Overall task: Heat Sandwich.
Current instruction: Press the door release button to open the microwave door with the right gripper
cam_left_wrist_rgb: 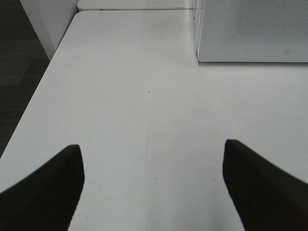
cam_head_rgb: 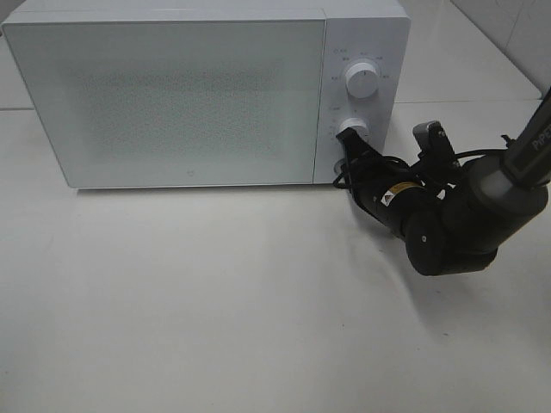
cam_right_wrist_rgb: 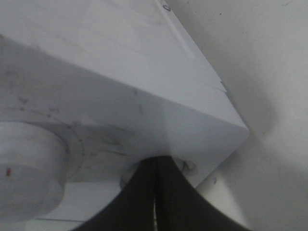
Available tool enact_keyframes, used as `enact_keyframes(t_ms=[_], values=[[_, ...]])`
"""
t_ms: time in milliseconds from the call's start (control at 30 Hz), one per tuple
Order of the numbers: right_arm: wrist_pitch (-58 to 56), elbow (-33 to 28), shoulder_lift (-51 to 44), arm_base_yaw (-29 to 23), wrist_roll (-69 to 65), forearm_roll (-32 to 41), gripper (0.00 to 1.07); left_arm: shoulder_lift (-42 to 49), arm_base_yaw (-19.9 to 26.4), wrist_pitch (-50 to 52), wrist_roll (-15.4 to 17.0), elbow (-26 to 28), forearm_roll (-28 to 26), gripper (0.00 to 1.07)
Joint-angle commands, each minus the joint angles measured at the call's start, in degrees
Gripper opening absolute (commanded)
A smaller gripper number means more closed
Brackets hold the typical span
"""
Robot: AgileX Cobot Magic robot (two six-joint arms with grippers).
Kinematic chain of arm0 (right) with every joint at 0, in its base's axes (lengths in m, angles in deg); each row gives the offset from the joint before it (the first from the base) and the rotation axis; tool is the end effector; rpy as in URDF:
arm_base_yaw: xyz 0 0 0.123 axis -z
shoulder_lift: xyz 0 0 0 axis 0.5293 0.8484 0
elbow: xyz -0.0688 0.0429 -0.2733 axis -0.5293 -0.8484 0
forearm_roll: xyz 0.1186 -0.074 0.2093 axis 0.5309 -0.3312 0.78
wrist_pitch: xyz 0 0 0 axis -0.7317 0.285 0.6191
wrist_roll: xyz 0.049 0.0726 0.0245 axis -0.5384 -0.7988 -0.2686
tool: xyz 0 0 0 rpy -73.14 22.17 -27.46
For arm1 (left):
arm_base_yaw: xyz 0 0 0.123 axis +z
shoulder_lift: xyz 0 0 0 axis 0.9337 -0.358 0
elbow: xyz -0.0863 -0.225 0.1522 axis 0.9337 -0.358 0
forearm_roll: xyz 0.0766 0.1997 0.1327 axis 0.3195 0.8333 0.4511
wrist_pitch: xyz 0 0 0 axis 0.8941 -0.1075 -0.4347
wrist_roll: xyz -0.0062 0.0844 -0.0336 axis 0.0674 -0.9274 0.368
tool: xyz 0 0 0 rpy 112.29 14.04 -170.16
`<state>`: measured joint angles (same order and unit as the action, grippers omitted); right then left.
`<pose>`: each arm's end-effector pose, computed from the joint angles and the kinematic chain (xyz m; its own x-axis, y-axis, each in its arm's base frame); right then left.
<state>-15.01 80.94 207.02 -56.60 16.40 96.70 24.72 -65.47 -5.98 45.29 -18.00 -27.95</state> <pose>0.3442 0.1350 0.0719 -0.2801 0.8338 -0.4758 0.1082 0.5199 0.8474 -0.0044 0.0014 0.2764 -0.4500 0.0124 -0.8929 -0.0601 0.9972 0.0442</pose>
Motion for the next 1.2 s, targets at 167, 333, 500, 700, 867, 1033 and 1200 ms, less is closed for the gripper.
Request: enact_keyframes(t_ms=[167,333,500,700,867,1033,1200], values=[[12.78,2.01,-1.03,1.26,-8.54,4.01,0.01,0.29,0.00,0.29,-0.11,0.29,-0.06,0.74],[12.72,2.18,-1.03,1.32,-7.85,4.35,0.02,0.29,0.00,0.29,-0.11,0.29,-0.06,0.74],[12.66,2.92,-1.03,1.32,-7.91,5.90,0.02,0.29,0.00,0.29,-0.11,0.29,-0.06,0.74],[12.38,6.53,0.23,1.32,-11.80,6.76,0.02,0.29,0.00,0.29,-0.11,0.29,-0.06,0.74],[11.86,8.02,0.92,1.32,-12.38,6.82,0.02,0.29,0.00,0.29,-0.11,0.29,-0.06,0.74],[10.89,9.91,1.60,2.01,-13.87,6.76,0.02,0.29,0.00,0.29,-0.11,0.29,-0.06,0.74],[10.89,10.66,1.78,3.95,-19.42,5.84,0.02,0.29,0.00,0.29,-0.11,0.29,-0.06,0.74]])
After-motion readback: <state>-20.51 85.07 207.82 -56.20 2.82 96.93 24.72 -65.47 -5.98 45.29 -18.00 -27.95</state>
